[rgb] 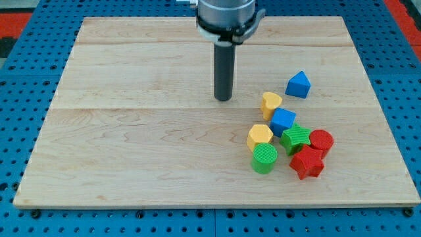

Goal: Push all the blocks to the bottom side of the board

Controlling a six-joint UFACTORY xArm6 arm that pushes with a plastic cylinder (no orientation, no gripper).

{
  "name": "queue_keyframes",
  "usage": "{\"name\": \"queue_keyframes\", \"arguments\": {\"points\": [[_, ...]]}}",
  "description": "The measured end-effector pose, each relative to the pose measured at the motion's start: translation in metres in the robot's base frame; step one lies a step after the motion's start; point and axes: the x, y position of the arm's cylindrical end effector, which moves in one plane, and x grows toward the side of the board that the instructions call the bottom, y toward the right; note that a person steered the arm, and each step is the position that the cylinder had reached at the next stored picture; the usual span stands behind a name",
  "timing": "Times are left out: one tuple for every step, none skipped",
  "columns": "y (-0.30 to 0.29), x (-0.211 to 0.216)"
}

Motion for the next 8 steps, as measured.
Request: {"name": "queue_keyframes", "arguments": {"points": [[0.047, 0.0], [0.087, 0.043], [0.107, 0.069], [0.102, 0.051], [0.164, 0.042], [0.207, 0.027], [0.186, -0.039], [0.14, -0.034]]}}
